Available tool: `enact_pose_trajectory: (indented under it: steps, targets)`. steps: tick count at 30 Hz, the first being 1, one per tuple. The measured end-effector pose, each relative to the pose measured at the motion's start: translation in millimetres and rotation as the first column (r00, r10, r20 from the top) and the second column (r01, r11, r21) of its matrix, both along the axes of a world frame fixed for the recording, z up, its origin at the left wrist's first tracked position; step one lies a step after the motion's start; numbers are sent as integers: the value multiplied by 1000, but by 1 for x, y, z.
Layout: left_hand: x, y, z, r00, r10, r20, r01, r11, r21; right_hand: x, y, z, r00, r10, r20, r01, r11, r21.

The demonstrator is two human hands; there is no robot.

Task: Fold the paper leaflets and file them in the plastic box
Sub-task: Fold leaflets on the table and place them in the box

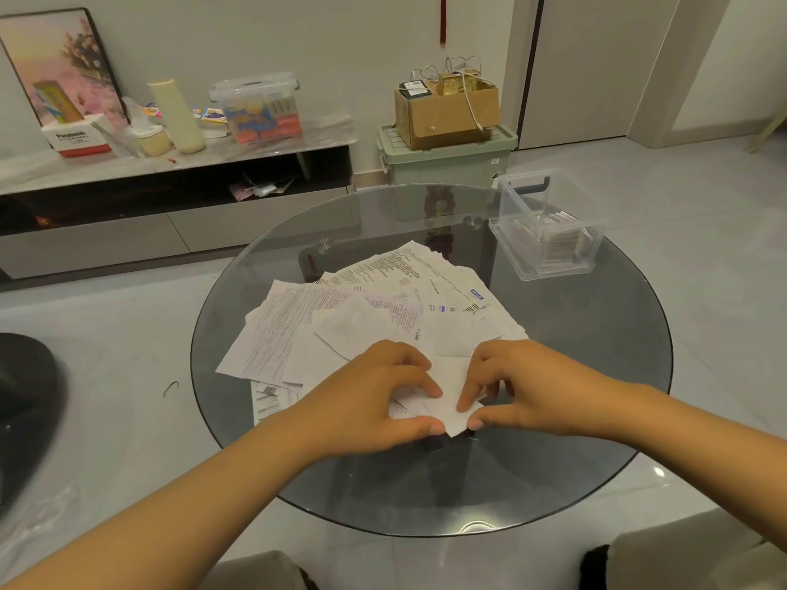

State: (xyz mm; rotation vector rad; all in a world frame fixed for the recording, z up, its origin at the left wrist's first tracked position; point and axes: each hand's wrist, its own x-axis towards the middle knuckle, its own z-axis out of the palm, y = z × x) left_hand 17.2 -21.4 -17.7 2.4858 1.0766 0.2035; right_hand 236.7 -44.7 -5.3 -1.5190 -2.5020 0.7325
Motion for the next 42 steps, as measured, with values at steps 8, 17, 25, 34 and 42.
enact_pose_trajectory:
  steps: [8, 17, 25, 34, 42]
  targets:
    - [6, -3, 0, 999, -16, 34, 19, 996, -84, -6, 4, 2, 981, -85, -177, 76, 995, -57]
    - [11, 3, -5, 981, 114, 157, -105, 992, -67, -13, 16, 2, 880, -319, -352, 237, 937, -257]
    - [14, 3, -9, 969, 192, 157, -188, 981, -42, -18, 15, -7, 889, -308, -340, 252, 947, -198]
    - [13, 2, -8, 967, 206, 151, -203, 979, -37, -20, 12, -16, 948, -270, -168, 266, 963, -43]
    - [16, 1, -1, 981, 171, 97, -180, 979, 99, -26, 13, -14, 943, -278, -181, 254, 956, -148]
